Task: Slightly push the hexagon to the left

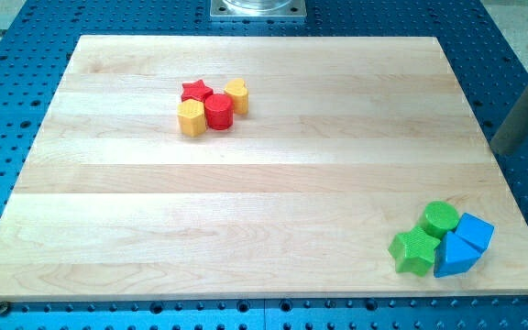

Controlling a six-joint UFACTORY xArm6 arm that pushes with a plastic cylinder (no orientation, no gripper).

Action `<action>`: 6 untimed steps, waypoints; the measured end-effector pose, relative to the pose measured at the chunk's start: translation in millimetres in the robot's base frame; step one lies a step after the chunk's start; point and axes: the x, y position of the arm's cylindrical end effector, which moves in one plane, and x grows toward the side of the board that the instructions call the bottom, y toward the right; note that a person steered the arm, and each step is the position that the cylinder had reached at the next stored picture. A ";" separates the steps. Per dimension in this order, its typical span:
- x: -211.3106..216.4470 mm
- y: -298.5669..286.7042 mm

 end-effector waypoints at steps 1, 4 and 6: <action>0.4 -54.8; -16.2 -217.1; -20.5 -330.3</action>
